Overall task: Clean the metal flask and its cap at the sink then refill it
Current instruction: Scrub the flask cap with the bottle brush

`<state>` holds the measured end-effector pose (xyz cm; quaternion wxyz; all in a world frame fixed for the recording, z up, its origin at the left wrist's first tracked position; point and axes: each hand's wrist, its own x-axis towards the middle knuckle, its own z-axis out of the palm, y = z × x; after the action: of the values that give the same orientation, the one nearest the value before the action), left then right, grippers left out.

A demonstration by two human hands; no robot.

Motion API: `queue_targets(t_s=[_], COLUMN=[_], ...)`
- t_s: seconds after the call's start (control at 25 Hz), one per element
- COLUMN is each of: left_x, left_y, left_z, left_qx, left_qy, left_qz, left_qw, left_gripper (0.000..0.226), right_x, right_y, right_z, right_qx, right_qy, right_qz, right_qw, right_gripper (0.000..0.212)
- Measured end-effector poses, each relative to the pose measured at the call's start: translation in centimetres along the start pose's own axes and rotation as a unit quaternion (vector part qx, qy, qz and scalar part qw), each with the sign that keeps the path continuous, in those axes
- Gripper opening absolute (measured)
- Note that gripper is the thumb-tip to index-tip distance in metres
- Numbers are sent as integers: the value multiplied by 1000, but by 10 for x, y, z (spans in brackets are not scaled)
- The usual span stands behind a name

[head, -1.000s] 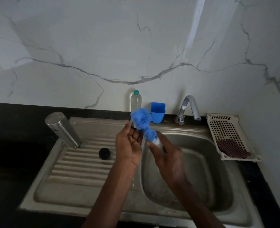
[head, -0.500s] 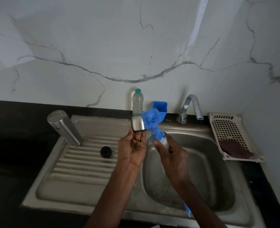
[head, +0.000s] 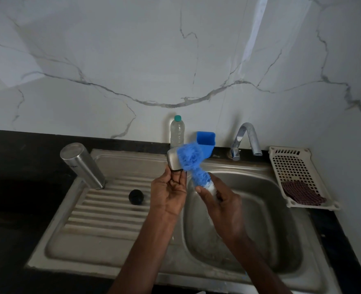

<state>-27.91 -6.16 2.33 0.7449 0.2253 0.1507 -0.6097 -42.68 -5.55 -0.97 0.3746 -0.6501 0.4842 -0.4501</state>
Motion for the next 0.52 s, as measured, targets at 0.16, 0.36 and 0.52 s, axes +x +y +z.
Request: queue_targets(t_s=[0.16, 0.36, 0.52], left_x=[3, 4, 15], left_y=[-4, 6, 27], left_z=[-6, -10, -16], left_qx=[292, 603, 695], left_qy=[-4, -102, -134], left_qz=[156, 294, 324], left_qw=[944, 734, 628], left_gripper=[24, 22, 28], right_x=[-5, 12, 7], right_y=[2, -24, -23], right_z=[-9, -20, -35], right_qx=[-149, -217, -197], right_qy=[0, -31, -65], right_qz=[-72, -62, -25], right_qw=[986, 974, 978], right_gripper=[49, 63, 46])
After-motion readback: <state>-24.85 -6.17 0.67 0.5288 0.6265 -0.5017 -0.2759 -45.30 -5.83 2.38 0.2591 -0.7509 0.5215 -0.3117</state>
